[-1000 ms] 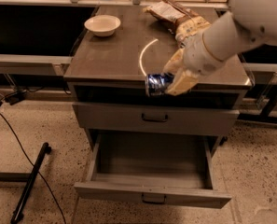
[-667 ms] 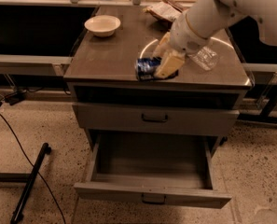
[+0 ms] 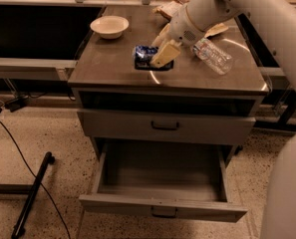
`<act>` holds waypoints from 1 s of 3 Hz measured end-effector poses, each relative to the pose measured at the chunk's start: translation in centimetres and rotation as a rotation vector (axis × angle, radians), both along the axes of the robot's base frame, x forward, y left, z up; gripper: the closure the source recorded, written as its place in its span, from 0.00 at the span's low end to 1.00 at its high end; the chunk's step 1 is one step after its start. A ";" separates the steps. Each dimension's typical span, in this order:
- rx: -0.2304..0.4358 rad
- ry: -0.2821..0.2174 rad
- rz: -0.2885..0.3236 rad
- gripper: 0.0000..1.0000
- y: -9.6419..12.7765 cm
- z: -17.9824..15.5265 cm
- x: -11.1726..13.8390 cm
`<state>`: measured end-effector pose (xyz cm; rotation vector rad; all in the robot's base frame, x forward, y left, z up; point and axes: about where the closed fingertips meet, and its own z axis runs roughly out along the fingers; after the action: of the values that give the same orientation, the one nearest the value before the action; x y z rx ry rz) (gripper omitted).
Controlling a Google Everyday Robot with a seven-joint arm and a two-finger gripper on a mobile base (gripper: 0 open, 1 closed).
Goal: Pick pepsi can from middle drawer and place on counter
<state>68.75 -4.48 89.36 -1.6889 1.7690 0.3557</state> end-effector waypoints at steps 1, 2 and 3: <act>0.096 0.047 -0.061 0.58 0.2 -1.8 2.5; 0.101 0.053 -0.062 0.34 0.3 -2.1 2.6; 0.101 0.053 -0.062 0.11 0.3 -2.1 2.6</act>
Offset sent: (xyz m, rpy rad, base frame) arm 0.0223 0.0021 -0.0162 0.0877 0.0424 -0.0553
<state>71.36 -4.14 87.24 -1.5638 1.8068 0.4579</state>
